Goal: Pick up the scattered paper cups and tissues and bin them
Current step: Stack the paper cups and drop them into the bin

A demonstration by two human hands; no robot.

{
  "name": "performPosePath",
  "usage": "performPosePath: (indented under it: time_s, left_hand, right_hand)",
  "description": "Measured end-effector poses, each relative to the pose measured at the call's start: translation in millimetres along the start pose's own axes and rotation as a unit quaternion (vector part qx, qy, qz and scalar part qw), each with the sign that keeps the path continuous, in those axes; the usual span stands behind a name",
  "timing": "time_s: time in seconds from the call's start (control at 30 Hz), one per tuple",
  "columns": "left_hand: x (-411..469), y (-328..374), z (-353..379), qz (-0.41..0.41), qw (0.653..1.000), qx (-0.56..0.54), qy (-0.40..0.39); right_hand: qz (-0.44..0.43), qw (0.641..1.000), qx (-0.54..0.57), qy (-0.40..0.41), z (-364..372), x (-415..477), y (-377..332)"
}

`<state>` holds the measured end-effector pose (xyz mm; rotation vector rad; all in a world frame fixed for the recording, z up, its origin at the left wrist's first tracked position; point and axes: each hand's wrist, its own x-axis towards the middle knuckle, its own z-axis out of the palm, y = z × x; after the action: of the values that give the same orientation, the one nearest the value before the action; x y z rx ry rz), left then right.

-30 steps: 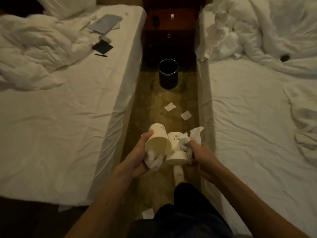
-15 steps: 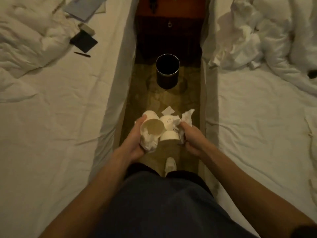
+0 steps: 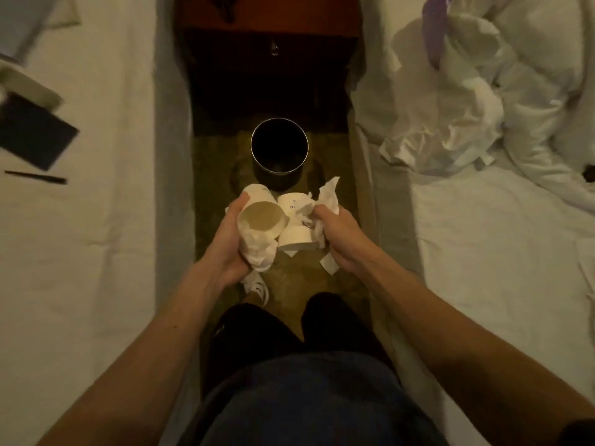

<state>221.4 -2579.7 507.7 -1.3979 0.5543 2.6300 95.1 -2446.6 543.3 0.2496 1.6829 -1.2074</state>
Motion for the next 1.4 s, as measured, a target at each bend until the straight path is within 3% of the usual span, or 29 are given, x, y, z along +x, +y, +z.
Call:
performPosePath:
  time_s: [0.23,0.37,0.47,0.57,0.8,0.97,1.1,1.27,1.4]
  left_hand:
    - [152,79,-30,-0.048,0.998,0.043,-0.002]
    - [239,110,-37,-0.064,0.995,0.071,0.018]
    - [309,127,-36,-0.044,0.991,0.113,0.05]
    - [373,136,-33,-0.016,0.979,0.153,0.137]
    - [483,138,-28,0.014,0.963,0.152,0.222]
    - [525,147,-27,-0.004,0.955,0.117,0.272]
    - [532,153,-25,-0.019,0.953,0.141,0.268]
    - [532,158,-31,-0.005,0.949,0.172,0.266]
    - [522,160,-39,0.014,0.95,0.205,0.234]
  right_hand:
    - [0.085,0.995,0.033,0.051,22,169,-11]
    - [0.111,0.993,0.01,0.036,16,267,-20]
    - [0.101,0.994,-0.031,0.039,9,345,-25]
    - [0.114,0.988,-0.093,0.051,6,415,-26]
    - [0.127,0.956,-0.263,0.03,-9,540,-48]
    - [0.128,0.951,-0.277,-0.046,5,586,-70]
    - [0.145,0.929,-0.327,-0.096,7,598,-84]
    - [0.112,0.931,-0.307,-0.165,0,602,-85]
    - [0.102,0.93,-0.314,-0.165,0,598,-80]
